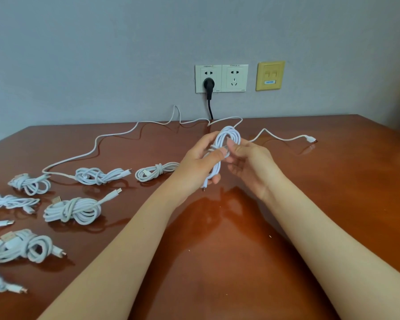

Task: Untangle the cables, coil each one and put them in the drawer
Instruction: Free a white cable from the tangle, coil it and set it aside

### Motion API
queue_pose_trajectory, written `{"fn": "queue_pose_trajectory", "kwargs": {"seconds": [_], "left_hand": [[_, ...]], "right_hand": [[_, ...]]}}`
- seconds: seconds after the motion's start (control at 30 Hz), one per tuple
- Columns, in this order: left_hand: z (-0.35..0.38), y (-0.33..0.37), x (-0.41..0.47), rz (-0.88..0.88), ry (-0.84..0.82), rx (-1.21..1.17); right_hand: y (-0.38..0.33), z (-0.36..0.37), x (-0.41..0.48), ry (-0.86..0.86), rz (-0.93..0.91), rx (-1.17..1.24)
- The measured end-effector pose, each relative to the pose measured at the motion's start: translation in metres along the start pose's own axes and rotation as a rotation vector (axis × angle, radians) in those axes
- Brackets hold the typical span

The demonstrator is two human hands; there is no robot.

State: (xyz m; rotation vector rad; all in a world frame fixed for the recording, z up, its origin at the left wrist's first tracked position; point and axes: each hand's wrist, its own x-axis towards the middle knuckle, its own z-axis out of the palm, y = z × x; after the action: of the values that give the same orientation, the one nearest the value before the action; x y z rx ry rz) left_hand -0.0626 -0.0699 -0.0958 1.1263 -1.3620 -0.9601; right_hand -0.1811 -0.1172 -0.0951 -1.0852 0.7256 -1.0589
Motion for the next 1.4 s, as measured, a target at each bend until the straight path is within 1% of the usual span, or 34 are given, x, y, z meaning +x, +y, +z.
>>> {"fn": "queue_pose_trajectory", "kwargs": {"seconds": [0.07, 0.17, 0.23, 0.27, 0.33, 0.4, 0.47, 0.53, 0.6, 0.67, 0.7, 0.8, 0.9, 0.97, 1.1, 1.17, 1.2, 1.3, 1.33, 1.4], "left_hand": [[0.0, 0.0, 0.0, 0.018, -0.006, 0.084], [-0.005, -0.003, 0.004, 0.028, 0.041, 0.196], [-0.007, -0.004, 0.005, 0.005, 0.07, 0.222], [-0.008, -0.004, 0.005, -0.012, 0.093, 0.191], [-0.01, -0.002, 0.006, -0.037, 0.136, 0.049], [-0.014, 0.001, 0.005, -0.047, 0.135, -0.127], [-0.016, 0.004, 0.005, -0.068, 0.124, -0.25], [-0.019, 0.006, 0.005, -0.099, 0.112, -0.309], [-0.023, 0.009, 0.004, -0.139, 0.098, -0.311], [-0.03, 0.011, 0.002, -0.202, 0.112, -0.257], [-0.033, 0.011, 0.002, -0.242, 0.135, -0.217], [-0.039, 0.009, 0.003, -0.354, 0.255, -0.065], [-0.046, 0.011, 0.007, -0.372, 0.384, -0.002], [-0.049, 0.017, 0.007, -0.379, 0.395, 0.02], [-0.054, 0.027, 0.013, -0.434, 0.346, 0.139], [-0.06, 0.026, 0.014, -0.47, 0.381, 0.213], [-0.063, 0.024, 0.013, -0.45, 0.415, 0.275], [-0.066, 0.014, 0.006, -0.26, 0.477, 0.414], [-0.066, 0.011, 0.004, -0.23, 0.474, 0.432], [-0.065, 0.006, 0.002, -0.207, 0.468, 0.462]], "right_hand": [[0.003, 0.0, -0.001, 0.034, -0.049, -0.046], [0.008, 0.006, 0.0, 0.089, -0.089, -0.086], [0.009, 0.009, 0.001, 0.129, -0.109, -0.104], [0.01, 0.009, 0.001, 0.135, -0.112, -0.106], [0.01, 0.011, 0.001, 0.121, -0.114, -0.103], [0.01, 0.012, 0.0, 0.067, -0.115, -0.079], [0.012, 0.015, -0.001, -0.014, -0.101, -0.088], [0.014, 0.018, -0.003, -0.107, -0.064, -0.143], [0.015, 0.018, -0.005, -0.21, 0.004, -0.18], [0.014, 0.016, -0.007, -0.307, 0.069, -0.193], [0.014, 0.015, -0.007, -0.328, 0.081, -0.203], [0.017, 0.012, -0.006, -0.268, 0.036, -0.309], [0.021, 0.011, -0.005, -0.233, -0.004, -0.439], [0.024, 0.012, -0.006, -0.231, -0.032, -0.496], [0.027, 0.019, -0.009, -0.255, -0.081, -0.546], [0.03, 0.022, -0.011, -0.261, -0.115, -0.57], [0.031, 0.024, -0.012, -0.265, -0.141, -0.602], [0.037, 0.03, -0.015, -0.3, -0.232, -0.801], [0.037, 0.031, -0.016, -0.315, -0.245, -0.846], [0.037, 0.032, -0.015, -0.332, -0.229, -0.85]]}}
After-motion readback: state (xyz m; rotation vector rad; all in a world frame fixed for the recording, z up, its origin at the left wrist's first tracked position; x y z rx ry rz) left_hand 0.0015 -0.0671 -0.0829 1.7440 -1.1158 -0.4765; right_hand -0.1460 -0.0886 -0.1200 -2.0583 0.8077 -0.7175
